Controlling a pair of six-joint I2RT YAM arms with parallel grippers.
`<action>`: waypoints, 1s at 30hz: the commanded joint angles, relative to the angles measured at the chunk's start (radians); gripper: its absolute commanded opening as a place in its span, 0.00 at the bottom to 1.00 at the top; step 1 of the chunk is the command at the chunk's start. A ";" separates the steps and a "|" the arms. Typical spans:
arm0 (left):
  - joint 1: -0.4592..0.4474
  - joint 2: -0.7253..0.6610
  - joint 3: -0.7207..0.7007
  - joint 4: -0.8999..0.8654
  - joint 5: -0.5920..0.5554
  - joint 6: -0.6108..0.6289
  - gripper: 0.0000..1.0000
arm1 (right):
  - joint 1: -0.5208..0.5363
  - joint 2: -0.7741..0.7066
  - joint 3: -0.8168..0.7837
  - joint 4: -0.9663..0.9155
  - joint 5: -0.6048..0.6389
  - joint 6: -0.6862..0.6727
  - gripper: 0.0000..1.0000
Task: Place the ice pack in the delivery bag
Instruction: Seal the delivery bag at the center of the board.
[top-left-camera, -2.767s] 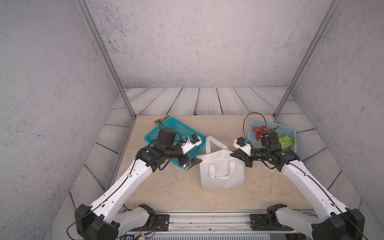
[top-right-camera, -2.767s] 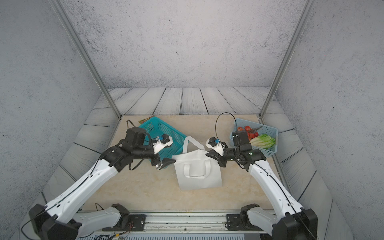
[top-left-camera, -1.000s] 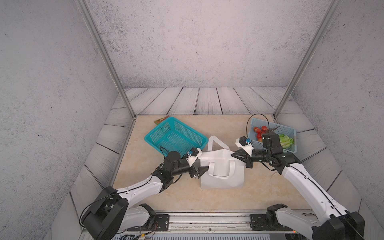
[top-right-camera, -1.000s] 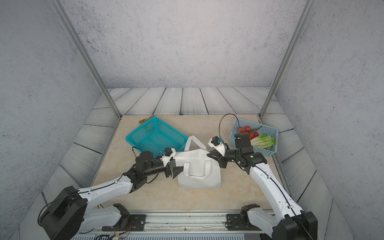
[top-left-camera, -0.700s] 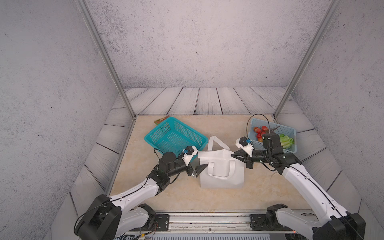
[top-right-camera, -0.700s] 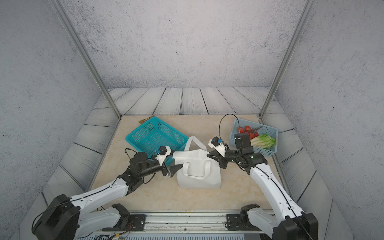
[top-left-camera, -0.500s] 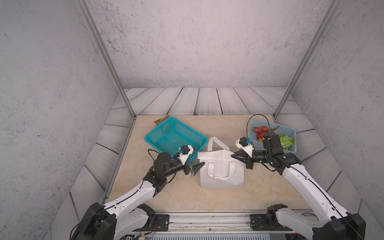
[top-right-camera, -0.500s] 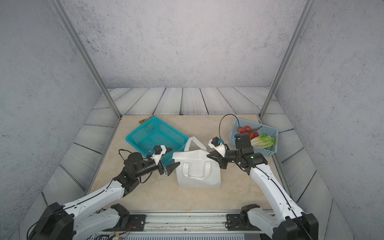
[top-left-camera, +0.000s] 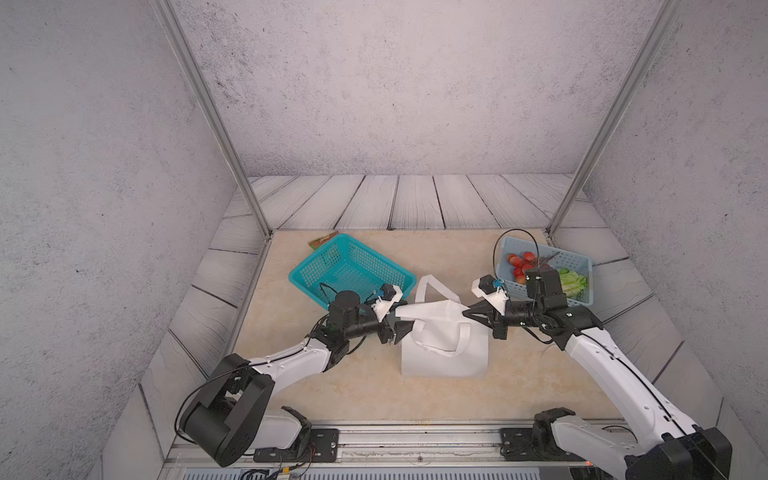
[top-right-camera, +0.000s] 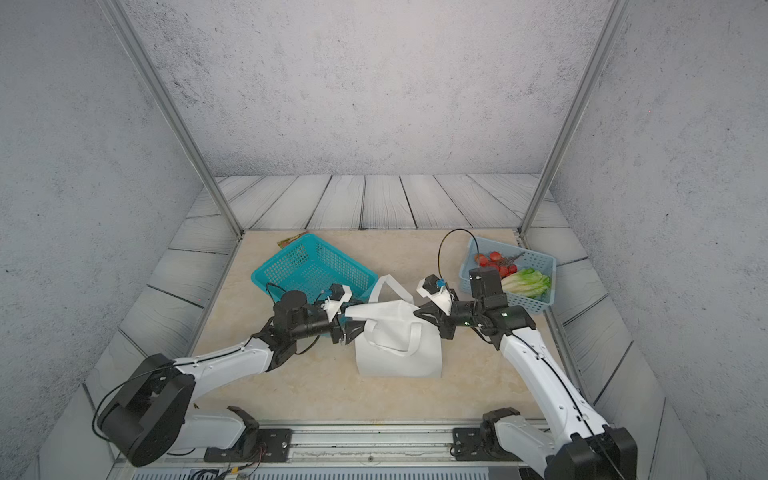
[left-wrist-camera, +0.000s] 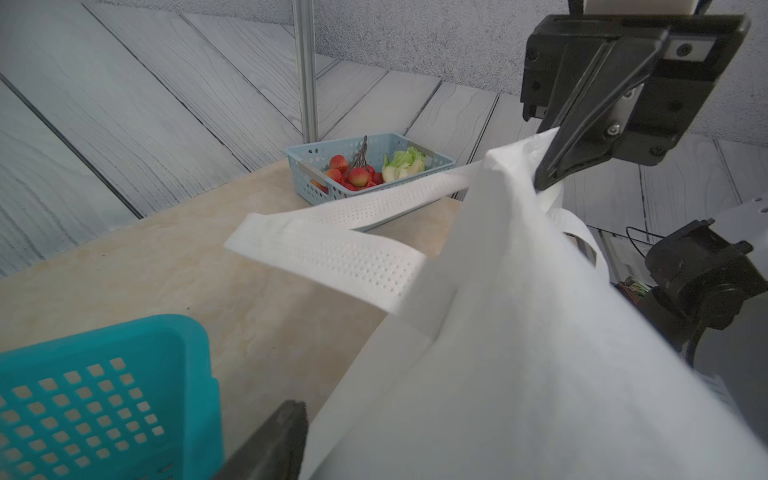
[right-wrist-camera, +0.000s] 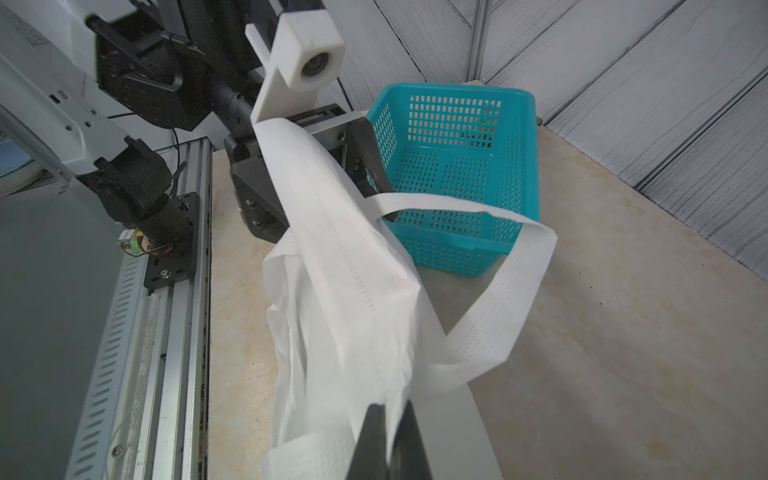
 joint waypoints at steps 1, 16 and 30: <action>0.011 -0.005 0.015 0.053 0.032 -0.031 0.58 | 0.006 -0.019 0.003 -0.103 0.011 -0.017 0.03; 0.033 -0.063 -0.010 -0.039 0.118 0.033 0.00 | 0.007 -0.070 0.191 -0.185 0.111 0.021 0.67; 0.040 -0.056 0.036 -0.106 0.242 0.065 0.00 | 0.339 0.349 0.515 -0.192 0.171 0.143 0.66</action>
